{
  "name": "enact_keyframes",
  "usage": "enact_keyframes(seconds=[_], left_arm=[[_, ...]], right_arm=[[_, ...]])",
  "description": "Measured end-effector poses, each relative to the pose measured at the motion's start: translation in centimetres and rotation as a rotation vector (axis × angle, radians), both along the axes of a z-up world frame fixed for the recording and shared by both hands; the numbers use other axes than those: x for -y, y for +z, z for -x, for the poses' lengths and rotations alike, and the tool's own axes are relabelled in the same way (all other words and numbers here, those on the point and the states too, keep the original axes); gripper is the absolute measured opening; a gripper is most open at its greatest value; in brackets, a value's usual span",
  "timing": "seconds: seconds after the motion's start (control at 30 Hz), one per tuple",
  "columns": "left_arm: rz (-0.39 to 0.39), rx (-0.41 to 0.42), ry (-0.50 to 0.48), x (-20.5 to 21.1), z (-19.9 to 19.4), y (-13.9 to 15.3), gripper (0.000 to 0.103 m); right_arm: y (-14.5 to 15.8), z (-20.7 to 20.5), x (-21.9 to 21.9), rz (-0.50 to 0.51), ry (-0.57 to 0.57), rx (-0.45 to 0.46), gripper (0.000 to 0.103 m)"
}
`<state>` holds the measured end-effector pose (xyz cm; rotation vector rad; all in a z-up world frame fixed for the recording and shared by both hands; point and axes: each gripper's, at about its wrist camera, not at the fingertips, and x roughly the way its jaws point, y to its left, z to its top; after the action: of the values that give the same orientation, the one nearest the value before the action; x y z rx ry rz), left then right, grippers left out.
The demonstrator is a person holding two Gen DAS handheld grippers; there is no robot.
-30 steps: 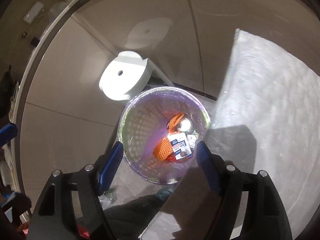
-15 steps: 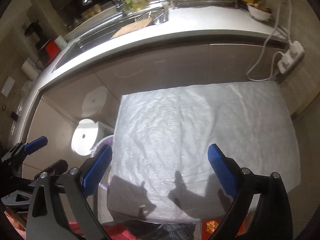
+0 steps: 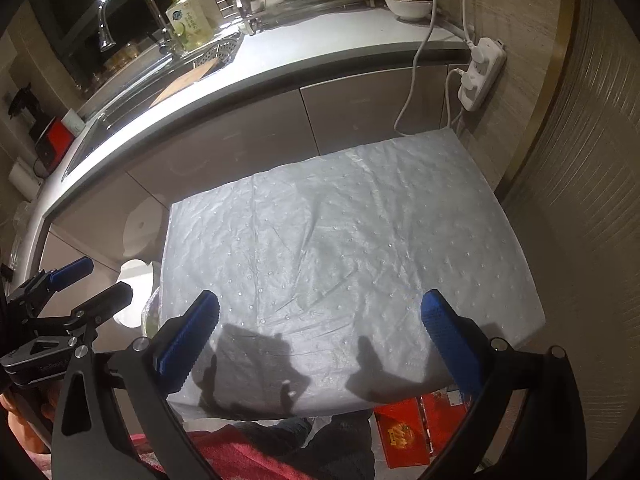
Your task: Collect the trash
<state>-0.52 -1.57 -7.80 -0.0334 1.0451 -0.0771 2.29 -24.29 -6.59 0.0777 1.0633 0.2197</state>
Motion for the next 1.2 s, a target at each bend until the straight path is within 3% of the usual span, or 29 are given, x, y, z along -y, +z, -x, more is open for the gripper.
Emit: enact_keyframes(seconds=[0.33,0.57,0.8,1.0,1.2], left_arm=[[-0.020,0.029,0.030,1.5,-0.3,0.7,0.092],[-0.019,0.073,0.051,1.1,0.6,2.4,0.095],[-0.047,0.163,0.066,-0.3,2.9,5.8,0.095],[-0.055,0.201,0.046,-2.8,5.9,8.2,0.095],[-0.024,0.236,0.004,-4.7,8.8,10.2,0.095]], right_arm=[[0.1,-0.3,0.7,0.015,0.035,0.005,0.101],[1.9,0.5,-0.9,0.042,0.055,0.057,0.101],[5.2,3.5,-3.6,0.056,0.059,0.138,0.101],[7.6,7.5,-5.9,0.026,-0.006,0.181,0.101],[9.7,11.4,-7.7,0.021,-0.057,0.221,0.101]])
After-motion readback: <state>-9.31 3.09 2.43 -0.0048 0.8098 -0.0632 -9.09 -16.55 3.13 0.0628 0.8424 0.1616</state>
